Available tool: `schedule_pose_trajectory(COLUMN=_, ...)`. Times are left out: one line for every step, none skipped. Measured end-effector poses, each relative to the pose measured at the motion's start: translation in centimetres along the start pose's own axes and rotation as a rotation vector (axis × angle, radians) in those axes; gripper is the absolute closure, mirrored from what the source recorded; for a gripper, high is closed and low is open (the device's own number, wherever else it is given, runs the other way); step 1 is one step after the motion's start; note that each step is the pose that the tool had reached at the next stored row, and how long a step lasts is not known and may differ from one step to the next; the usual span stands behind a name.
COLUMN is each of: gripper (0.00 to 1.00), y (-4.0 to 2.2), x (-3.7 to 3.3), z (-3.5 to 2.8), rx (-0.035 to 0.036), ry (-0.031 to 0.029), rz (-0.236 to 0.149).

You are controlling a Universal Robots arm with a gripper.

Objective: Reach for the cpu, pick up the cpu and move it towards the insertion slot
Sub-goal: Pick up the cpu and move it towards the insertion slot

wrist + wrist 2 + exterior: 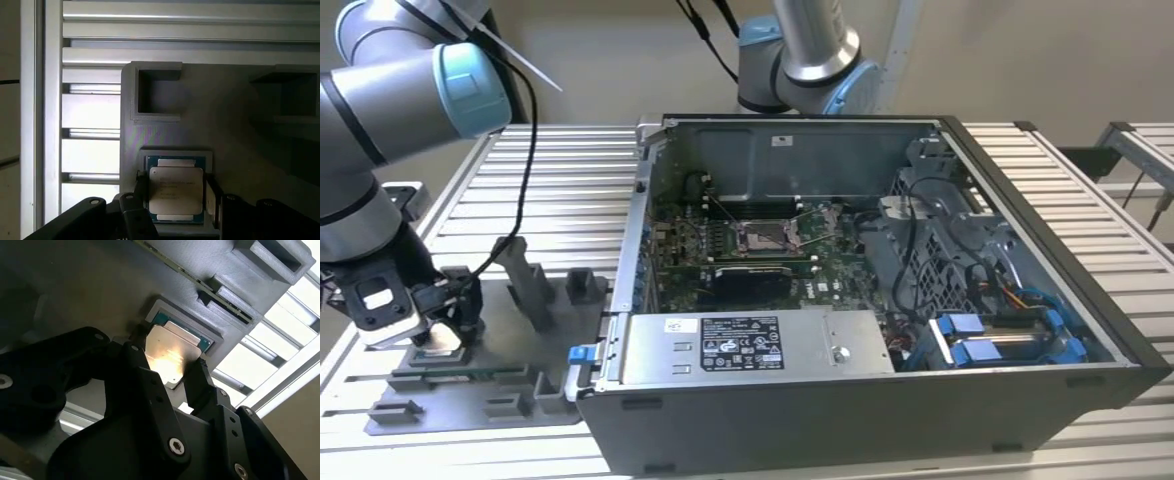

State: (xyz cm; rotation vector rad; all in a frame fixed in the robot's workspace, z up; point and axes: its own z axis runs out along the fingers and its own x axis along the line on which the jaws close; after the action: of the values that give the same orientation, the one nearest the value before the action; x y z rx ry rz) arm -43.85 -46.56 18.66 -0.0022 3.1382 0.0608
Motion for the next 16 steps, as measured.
schedule_pose_trajectory(gripper=1.0, y=0.02, x=0.0, z=-0.46, rx=0.0, ry=0.0004, rz=0.001)
schedule_pose_trajectory(gripper=1.0, y=0.04, x=0.01, z=-0.95, rx=0.0004, ry=0.0011, rz=0.001)
schedule_pose_trajectory(gripper=1.0, y=0.05, x=0.01, z=-1.39, rx=0.0003, ry=0.0011, rz=0.001)
schedule_pose_trajectory(gripper=1.0, y=0.07, x=0.0, z=-1.83, rx=0.0002, ry=0.001, rz=0.001)
schedule_pose_trajectory(gripper=1.0, y=0.08, x=0.0, z=-2.29, rx=0.0004, ry=0.0013, rz=0.001)
schedule_pose_trajectory(gripper=1.0, y=0.1, x=0.0, z=-2.74, rx=0.0003, ry=0.0011, rz=0.001)
schedule_pose_trajectory(gripper=1.0, y=0.12, x=0.0, z=-3.21, rx=0.0004, ry=0.0012, rz=0.001)
schedule_pose_trajectory(gripper=1.0, y=0.13, x=0.0, z=-3.64, rx=0.0001, ry=0.0013, rz=0.001)
schedule_pose_trajectory(gripper=1.0, y=0.15, x=-0.01, z=-3.93, rx=-0.001, ry=0.0011, rz=0.001)
schedule_pose_trajectory(gripper=1.0, y=0.16, x=0.0, z=-4.26, rx=-0.0018, ry=0.0011, rz=0.001)
schedule_pose_trajectory(gripper=1.0, y=0.18, x=-0.01, z=-4.69, rx=-0.0022, ry=0.001, rz=0.001)
schedule_pose_trajectory(gripper=1.0, y=0.19, x=-0.01, z=-5.12, rx=-0.002, ry=0.0014, rz=0.001)
schedule_pose_trajectory(gripper=1.0, y=0.21, x=-0.01, z=-5.6, rx=-0.0022, ry=0.0011, rz=0.001)
schedule_pose_trajectory(gripper=1.0, y=0.23, x=-0.01, z=-6.05, rx=-0.0023, ry=0.0011, rz=0.001)
schedule_pose_trajectory(gripper=1.0, y=0.25, x=-0.01, z=-6.5, rx=-0.0022, ry=0.0013, rz=0.001)
schedule_pose_trajectory(gripper=1.0, y=0.27, x=-0.01, z=-6.96, rx=-0.0023, ry=0.0011, rz=0.001)
